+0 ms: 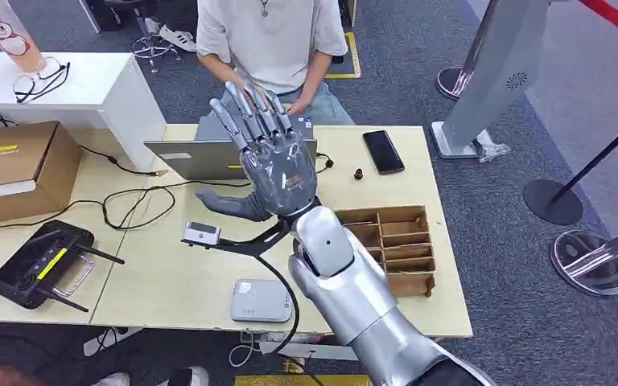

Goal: Pass the card to the sensor for recognition and then transmit it.

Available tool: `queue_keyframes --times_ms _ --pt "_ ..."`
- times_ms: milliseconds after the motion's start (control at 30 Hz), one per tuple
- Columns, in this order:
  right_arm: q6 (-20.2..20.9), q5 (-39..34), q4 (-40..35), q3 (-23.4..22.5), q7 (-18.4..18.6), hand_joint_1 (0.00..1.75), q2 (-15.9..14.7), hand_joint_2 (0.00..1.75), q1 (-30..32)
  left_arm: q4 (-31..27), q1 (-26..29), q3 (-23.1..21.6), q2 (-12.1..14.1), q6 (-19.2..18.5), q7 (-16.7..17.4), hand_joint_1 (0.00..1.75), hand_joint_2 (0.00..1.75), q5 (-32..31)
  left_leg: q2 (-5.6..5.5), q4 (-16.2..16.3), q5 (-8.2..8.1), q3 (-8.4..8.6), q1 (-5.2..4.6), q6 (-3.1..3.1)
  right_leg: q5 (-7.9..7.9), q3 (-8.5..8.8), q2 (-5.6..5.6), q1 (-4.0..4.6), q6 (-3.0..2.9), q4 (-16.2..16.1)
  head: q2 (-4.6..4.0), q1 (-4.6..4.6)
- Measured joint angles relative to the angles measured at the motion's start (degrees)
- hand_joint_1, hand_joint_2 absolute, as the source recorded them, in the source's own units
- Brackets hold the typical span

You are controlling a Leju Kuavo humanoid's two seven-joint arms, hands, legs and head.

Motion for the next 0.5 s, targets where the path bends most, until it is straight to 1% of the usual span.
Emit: queue_keyframes --times_ms 200,267,400,500 --pt "0.0 0.0 -1.7 0.7 -0.1 0.00 0.0 0.00 0.9 0.0 0.0 0.1 0.0 0.2 -0.1 0.00 0.00 0.2 0.00 0.0 0.00 0.00 0.00 0.00 0.00 0.00 0.00 0.00 0.00 0.0 0.00 -0.02" --pt "0.0 0.0 -2.8 1.0 -0.1 0.00 0.0 0.00 1.7 0.0 0.2 0.2 0.0 0.6 -0.9 0.00 0.00 0.2 0.00 0.0 0.00 0.00 0.00 0.00 0.00 0.00 0.00 0.00 0.00 0.0 0.00 -0.02" --pt "0.0 0.3 -5.2 2.1 1.3 0.00 -0.2 0.00 3.2 0.0 0.6 0.3 0.0 0.6 -1.4 0.00 0.00 0.1 0.00 0.0 0.00 0.00 0.00 0.00 0.00 -0.01 0.00 0.00 0.00 0.0 0.00 0.00" --pt "0.5 -0.2 -5.2 3.5 3.1 0.00 -0.5 0.00 3.5 0.0 0.6 0.4 0.0 0.5 -1.4 0.00 0.00 0.2 0.00 0.0 0.00 0.00 0.00 0.00 0.00 -0.01 0.01 0.00 0.00 0.0 0.00 -0.02"
